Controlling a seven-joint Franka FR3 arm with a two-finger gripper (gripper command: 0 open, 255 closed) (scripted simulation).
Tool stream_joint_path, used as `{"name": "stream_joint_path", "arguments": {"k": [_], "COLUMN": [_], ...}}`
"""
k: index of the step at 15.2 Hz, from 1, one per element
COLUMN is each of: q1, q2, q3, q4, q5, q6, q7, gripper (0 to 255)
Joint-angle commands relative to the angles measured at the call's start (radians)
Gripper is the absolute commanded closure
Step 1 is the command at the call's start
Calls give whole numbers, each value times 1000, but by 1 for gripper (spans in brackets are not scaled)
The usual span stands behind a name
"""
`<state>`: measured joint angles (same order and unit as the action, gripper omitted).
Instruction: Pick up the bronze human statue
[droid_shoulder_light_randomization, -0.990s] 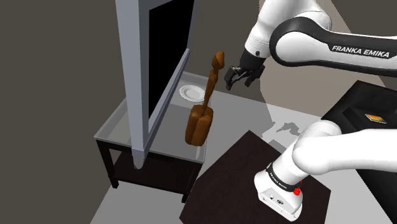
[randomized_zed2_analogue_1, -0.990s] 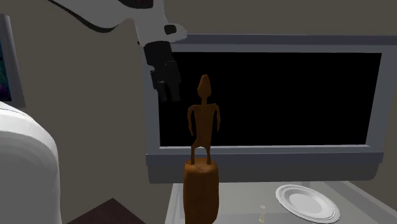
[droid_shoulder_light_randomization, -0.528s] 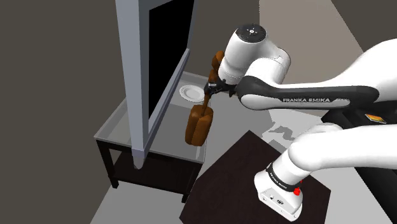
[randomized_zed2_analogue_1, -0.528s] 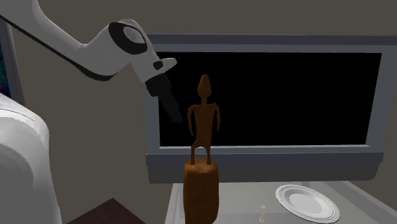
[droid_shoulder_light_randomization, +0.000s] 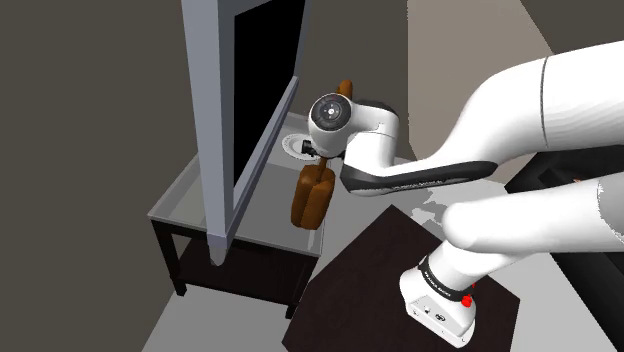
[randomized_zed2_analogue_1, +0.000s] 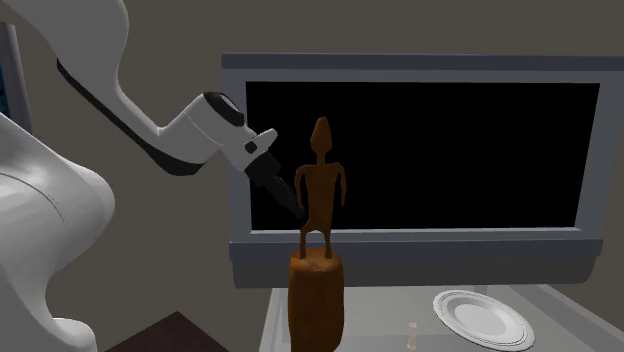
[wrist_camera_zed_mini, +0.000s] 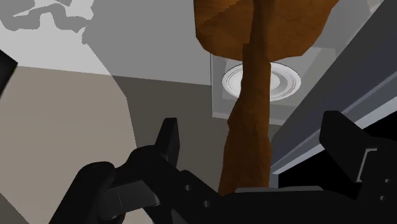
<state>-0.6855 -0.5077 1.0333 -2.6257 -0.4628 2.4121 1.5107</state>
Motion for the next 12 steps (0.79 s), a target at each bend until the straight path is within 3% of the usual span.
{"name": "stream_joint_path", "arguments": {"k": [1, 5, 7, 8, 12], "q1": [-62, -139, -152, -156, -156], "q2": [27, 58, 62, 64, 64], "q3": [60, 140, 153, 157, 156], "q4": [4, -5, -6, -5, -5], "q5": [-39, -86, -93, -95, -96], "q6": [26, 63, 68, 69, 69], "q7": [56, 122, 131, 133, 132], "gripper": [0, 0, 0, 255, 255]}}
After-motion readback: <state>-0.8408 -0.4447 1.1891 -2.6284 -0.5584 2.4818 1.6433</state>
